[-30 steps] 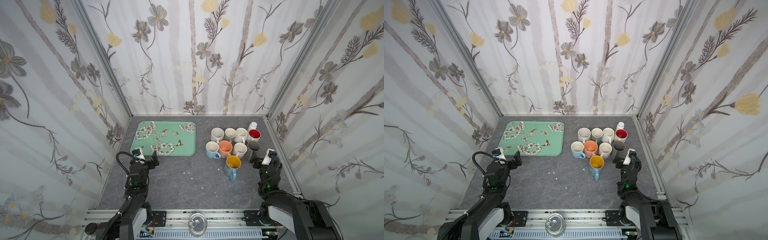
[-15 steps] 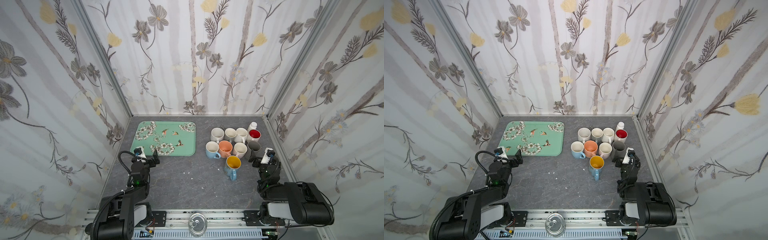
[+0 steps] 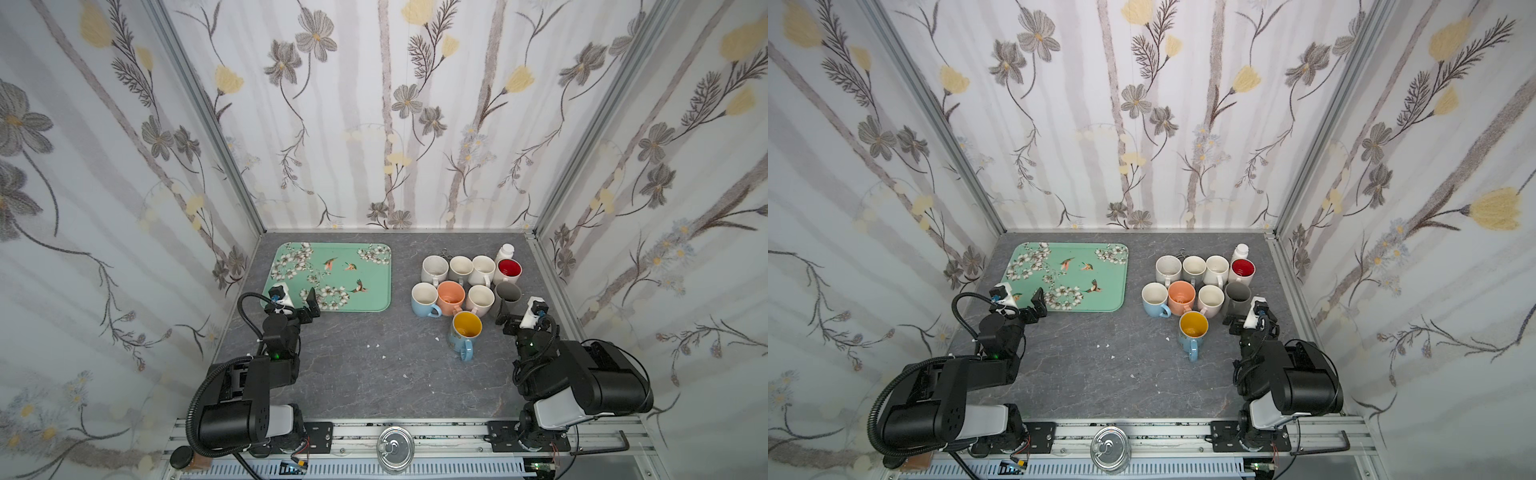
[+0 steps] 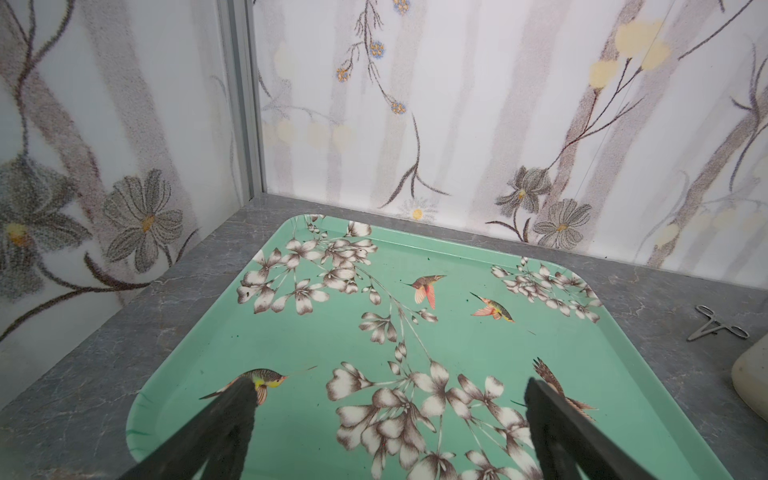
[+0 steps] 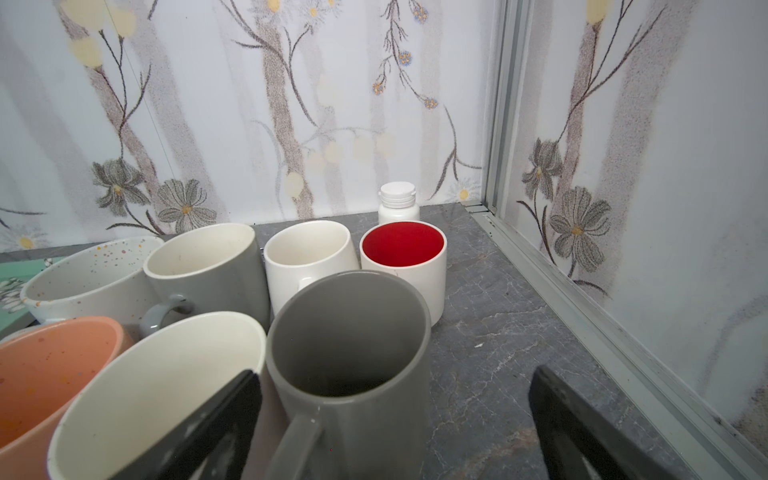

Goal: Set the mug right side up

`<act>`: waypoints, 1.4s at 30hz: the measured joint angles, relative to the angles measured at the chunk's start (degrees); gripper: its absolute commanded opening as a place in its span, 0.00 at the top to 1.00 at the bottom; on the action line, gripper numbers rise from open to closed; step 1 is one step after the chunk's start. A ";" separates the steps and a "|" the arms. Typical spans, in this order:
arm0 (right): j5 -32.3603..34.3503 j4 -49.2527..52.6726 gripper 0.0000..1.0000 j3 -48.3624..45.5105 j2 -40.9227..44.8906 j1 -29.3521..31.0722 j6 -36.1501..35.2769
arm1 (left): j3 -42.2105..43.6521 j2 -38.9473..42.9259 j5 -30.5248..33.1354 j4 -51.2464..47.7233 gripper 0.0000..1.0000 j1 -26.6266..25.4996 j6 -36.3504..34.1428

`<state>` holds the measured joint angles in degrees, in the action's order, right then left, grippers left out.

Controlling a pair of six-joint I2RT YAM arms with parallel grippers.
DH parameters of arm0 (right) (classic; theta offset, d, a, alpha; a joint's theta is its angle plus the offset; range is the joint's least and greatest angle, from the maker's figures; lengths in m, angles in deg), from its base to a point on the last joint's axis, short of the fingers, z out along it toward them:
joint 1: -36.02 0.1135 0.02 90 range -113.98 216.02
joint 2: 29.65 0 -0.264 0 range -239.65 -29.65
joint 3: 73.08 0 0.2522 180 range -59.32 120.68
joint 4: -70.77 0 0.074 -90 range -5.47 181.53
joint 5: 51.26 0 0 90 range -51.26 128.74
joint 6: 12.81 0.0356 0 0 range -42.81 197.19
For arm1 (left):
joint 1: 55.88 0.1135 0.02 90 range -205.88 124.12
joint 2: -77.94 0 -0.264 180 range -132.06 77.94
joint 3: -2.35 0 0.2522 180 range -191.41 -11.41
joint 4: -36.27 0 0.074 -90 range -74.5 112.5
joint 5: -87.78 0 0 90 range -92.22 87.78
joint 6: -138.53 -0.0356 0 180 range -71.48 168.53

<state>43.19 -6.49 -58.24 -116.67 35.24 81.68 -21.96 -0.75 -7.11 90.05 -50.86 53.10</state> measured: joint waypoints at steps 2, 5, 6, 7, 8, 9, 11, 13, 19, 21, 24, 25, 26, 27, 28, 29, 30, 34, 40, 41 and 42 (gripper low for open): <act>0.28 0.17 0.00 0.76 0.20 0.02 0.00 | -0.11 -1.51 -0.79 1.09 0.00 -0.02 0.44; 0.66 0.92 0.00 1.90 0.44 0.02 0.24 | 1.27 -6.23 -1.36 6.62 0.00 -0.15 1.42; 0.72 1.22 0.00 2.14 0.48 0.02 0.55 | 1.84 -7.89 -1.38 8.35 0.00 -0.22 1.46; 0.85 1.40 0.00 2.29 0.50 0.00 0.59 | 2.56 -10.29 -1.40 10.84 0.00 -0.39 1.46; 0.87 1.79 0.00 2.38 0.50 0.00 0.59 | 3.13 -12.00 -1.42 12.81 0.00 -0.48 1.46; 0.90 2.01 0.00 2.38 0.50 0.00 0.61 | 3.43 -12.59 -1.44 13.55 0.00 -0.52 1.49; 1.09 2.62 0.00 2.43 0.50 0.02 0.61 | 3.21 -12.63 -1.33 14.93 0.00 -0.59 1.66; 1.46 3.08 0.00 2.69 0.50 0.02 0.63 | 1.73 -12.63 -1.11 15.26 0.00 -0.66 1.68; 1.46 6.62 0.00 5.68 0.48 0.02 0.63 | -0.42 -12.46 0.11 13.88 0.00 -1.81 1.64; 1.44 7.65 0.00 6.25 0.48 0.02 0.63 | -0.48 -12.46 0.28 13.51 0.00 -1.81 1.64; 1.44 8.68 0.00 6.38 0.48 0.02 0.63 | -0.61 -12.46 0.44 13.27 0.00 -1.88 1.62; 1.44 8.98 0.00 6.38 0.48 0.02 0.63 | -0.61 -12.46 0.52 13.22 0.00 -1.88 1.62; 1.44 9.27 0.00 6.40 0.48 0.02 0.63 | -0.63 -12.46 0.63 13.18 0.00 -1.92 1.62; 1.42 9.57 0.00 6.45 0.48 0.02 0.63 | -0.66 -12.46 0.63 13.16 0.00 -1.92 1.62; 1.38 10.03 0.00 6.64 0.48 0.02 0.61 | -0.72 -12.46 0.72 13.16 0.00 -1.92 1.62; 1.25 10.75 0.00 7.19 0.48 0.02 0.61 | -0.76 -12.46 0.79 13.11 0.00 -1.92 1.60; 1.20 11.43 0.00 7.76 0.48 0.02 0.59 | -0.83 -12.46 0.81 13.00 0.00 -1.97 1.60; -1.44 14.29 0.00 10.01 0.44 0.09 -0.11 | -0.92 -12.46 0.83 12.59 0.00 -2.08 1.44; -3.48 16.57 0.00 10.27 0.42 0.24 -0.61 | -1.07 -12.44 1.25 11.69 0.00 -2.32 1.42; -3.93 16.74 0.00 10.27 0.42 0.22 -0.66 | -1.11 -12.44 1.29 11.54 0.00 -2.34 1.42; -4.04 16.92 0.00 10.27 0.42 0.22 -0.66 | -1.11 -12.44 1.38 11.50 0.00 -2.34 1.42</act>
<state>39.15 10.42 -47.96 -116.26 35.46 81.02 -23.07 -13.19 -5.73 101.55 -53.20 54.52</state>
